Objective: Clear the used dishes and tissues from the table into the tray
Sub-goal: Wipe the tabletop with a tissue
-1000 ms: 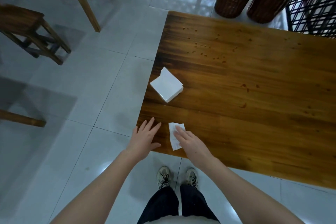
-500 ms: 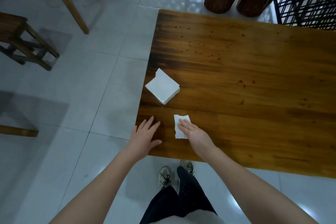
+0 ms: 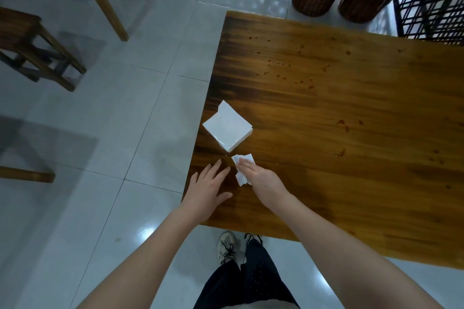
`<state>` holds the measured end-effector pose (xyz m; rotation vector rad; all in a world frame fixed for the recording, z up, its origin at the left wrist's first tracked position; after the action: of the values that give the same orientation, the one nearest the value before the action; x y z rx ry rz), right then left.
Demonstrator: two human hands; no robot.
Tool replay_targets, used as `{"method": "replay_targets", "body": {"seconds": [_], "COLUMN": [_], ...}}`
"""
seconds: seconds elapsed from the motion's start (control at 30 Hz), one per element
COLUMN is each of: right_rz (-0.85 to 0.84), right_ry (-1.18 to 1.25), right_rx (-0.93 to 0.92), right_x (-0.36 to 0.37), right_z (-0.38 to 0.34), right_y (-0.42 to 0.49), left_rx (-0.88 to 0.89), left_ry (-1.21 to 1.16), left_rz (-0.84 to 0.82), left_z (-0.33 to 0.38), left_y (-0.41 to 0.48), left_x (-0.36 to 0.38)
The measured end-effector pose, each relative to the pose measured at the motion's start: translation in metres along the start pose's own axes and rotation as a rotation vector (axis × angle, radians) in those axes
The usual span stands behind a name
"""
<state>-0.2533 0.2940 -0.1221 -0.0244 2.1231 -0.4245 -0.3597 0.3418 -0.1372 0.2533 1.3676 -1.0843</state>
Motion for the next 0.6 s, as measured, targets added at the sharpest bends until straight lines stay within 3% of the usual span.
{"method": "replay_targets", "body": {"seconds": [0.37, 0.6], "right_rz": [0.204, 0.236], "right_ry": [-0.079, -0.033], "right_rx": [0.237, 0.229], "right_x": [-0.066, -0.06], "right_z": [0.099, 0.108], "right_y": [0.019, 0.017], "left_rx": [0.064, 0.064], "left_ry": [-0.096, -0.095], "left_rz": [0.01, 0.028], "left_z": [0.037, 0.05], "left_y": [0.031, 0.052], "left_x": [-0.007, -0.015]}}
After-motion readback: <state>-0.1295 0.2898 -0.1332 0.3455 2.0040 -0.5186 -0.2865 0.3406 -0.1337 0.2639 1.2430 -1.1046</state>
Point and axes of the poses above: each hand's wrist, its own y-axis towards the middle knuckle, its own x-axis out of the palm, z = x × y, the point moved 10 cm from there along y, towards the middle knuckle, and after that the axes turned 6 degrees about y, right-handed, at the moved point
